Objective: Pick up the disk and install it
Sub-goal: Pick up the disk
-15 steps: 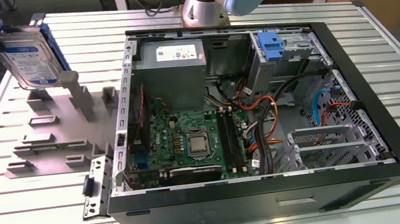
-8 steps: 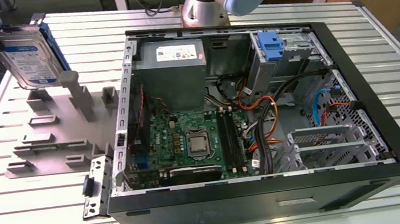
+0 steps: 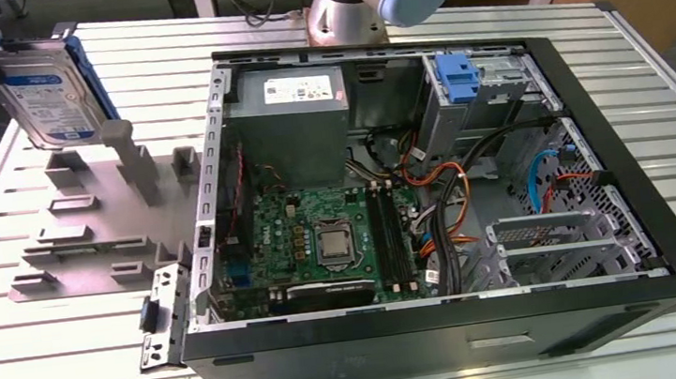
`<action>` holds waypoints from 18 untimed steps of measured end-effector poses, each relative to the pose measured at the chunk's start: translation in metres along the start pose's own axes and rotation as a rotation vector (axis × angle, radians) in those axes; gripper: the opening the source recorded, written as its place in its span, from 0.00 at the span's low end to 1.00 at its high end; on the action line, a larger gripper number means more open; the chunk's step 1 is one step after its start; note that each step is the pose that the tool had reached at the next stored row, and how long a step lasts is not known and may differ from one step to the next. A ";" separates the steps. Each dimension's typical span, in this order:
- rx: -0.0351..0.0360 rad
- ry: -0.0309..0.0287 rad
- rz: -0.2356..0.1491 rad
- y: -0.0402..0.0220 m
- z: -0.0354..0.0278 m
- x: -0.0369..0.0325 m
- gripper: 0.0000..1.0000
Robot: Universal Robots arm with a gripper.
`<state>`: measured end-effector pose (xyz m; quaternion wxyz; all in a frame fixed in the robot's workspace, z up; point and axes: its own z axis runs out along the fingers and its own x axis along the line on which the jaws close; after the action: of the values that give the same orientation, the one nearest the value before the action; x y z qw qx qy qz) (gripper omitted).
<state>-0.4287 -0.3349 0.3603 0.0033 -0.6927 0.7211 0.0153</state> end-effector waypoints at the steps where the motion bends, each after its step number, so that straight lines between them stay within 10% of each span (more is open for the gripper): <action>1: 0.0001 0.0000 0.000 0.0000 -0.0006 0.0000 0.37; 18: 0.0000 0.0000 0.000 0.0002 -0.0106 -0.0003 0.37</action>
<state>-0.4287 -0.3349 0.3709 0.0033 -0.6927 0.7211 0.0152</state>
